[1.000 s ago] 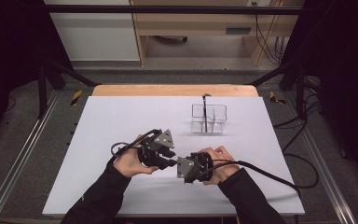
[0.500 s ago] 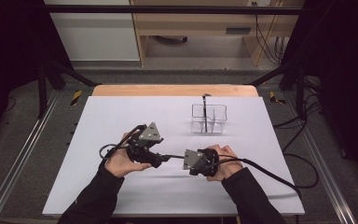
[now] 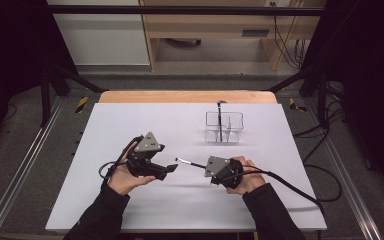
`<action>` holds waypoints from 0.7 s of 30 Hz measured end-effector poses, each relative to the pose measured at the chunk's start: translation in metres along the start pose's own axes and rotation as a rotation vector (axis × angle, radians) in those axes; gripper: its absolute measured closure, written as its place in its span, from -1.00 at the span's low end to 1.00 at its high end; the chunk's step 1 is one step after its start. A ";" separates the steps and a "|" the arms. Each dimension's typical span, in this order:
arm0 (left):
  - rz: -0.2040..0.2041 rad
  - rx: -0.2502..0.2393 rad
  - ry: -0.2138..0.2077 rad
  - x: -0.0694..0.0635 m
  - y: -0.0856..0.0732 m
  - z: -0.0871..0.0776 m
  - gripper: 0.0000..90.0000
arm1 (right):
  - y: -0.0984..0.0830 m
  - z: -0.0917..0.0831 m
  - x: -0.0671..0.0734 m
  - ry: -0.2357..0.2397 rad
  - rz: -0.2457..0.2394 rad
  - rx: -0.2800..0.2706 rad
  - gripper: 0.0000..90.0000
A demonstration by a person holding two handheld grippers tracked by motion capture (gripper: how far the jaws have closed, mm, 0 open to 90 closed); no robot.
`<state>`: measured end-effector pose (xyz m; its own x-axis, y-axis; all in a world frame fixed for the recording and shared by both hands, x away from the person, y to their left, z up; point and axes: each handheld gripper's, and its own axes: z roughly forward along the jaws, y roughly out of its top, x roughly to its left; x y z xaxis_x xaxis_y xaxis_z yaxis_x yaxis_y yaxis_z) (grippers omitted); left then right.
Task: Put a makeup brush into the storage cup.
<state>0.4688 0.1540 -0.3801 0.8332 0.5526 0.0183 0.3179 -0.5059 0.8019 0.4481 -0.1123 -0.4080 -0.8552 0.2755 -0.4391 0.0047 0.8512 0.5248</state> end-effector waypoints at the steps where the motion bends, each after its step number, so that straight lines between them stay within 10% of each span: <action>1: 0.000 0.000 0.000 0.000 0.000 0.000 -0.56 | 0.000 0.000 0.000 0.000 0.000 0.000 0.87; 21: -0.137 -0.102 0.046 -0.005 -0.021 0.007 -0.61 | -0.024 0.005 0.004 -0.004 0.243 -0.123 0.87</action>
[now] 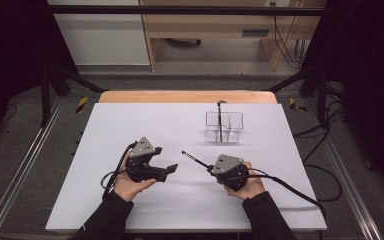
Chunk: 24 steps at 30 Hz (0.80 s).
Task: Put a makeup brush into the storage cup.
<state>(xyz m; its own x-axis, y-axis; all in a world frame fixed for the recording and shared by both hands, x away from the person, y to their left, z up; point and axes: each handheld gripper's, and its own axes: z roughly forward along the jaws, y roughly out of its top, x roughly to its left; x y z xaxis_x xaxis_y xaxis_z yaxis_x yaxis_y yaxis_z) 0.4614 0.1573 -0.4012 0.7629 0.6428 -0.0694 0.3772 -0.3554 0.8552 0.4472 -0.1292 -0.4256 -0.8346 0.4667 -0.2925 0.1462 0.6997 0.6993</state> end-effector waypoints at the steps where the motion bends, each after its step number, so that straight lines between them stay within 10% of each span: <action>1: -0.003 -0.006 0.003 0.000 -0.001 0.000 -0.62 | -0.001 0.000 0.000 0.002 0.013 -0.004 0.87; 24: -0.132 -0.158 0.000 -0.009 -0.005 0.010 -0.61 | -0.003 -0.001 0.002 0.010 0.188 -0.124 0.87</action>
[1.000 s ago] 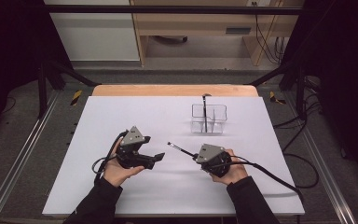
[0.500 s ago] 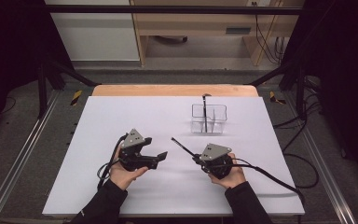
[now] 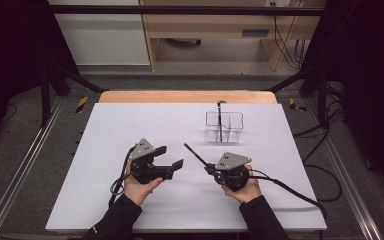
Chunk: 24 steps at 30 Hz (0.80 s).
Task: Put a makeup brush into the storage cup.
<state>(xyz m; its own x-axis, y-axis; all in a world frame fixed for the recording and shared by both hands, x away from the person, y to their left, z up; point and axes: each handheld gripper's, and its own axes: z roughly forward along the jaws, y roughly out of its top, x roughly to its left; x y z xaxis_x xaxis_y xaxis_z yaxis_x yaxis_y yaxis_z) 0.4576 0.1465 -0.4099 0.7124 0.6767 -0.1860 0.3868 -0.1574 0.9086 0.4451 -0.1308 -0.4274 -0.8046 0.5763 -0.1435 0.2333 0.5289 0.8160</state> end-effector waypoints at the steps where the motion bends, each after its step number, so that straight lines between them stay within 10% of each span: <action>1: -0.006 -0.008 -0.007 -0.001 0.000 0.000 -0.61 | 0.000 0.000 0.000 0.000 0.000 0.000 0.87; 24: -0.085 -0.117 -0.041 -0.014 0.007 0.017 -0.53 | 0.001 0.001 0.002 -0.016 0.091 -0.060 0.87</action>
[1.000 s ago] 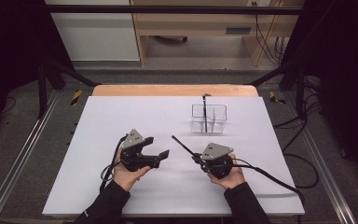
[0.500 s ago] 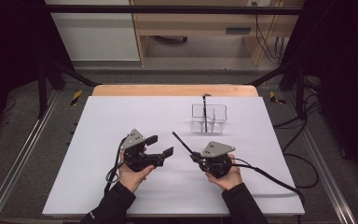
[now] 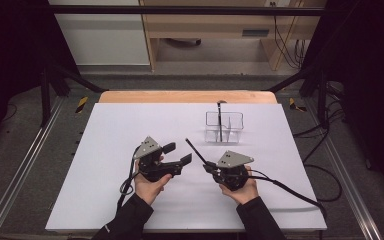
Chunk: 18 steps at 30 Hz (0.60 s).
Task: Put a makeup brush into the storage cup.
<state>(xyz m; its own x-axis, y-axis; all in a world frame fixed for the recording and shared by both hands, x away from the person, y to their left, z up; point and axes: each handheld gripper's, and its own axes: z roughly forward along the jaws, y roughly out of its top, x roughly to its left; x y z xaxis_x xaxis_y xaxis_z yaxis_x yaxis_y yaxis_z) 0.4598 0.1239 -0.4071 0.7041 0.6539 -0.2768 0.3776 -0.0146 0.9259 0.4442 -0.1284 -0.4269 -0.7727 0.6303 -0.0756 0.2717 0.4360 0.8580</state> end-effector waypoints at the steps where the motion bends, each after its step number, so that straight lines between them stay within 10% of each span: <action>1: -0.008 -0.009 -0.004 -0.001 0.000 0.001 -0.53 | 0.000 0.000 0.000 0.005 0.005 0.000 0.87; 18: -0.094 -0.051 -0.023 -0.003 -0.007 0.020 -0.35 | 0.000 0.004 0.001 0.020 0.048 -0.016 0.87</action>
<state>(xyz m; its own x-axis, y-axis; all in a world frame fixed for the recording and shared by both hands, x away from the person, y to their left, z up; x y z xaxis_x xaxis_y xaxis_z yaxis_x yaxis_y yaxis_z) 0.4664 0.1069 -0.4180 0.6809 0.6330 -0.3682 0.4117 0.0848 0.9073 0.4458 -0.1254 -0.4289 -0.7705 0.6370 -0.0238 0.2997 0.3951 0.8684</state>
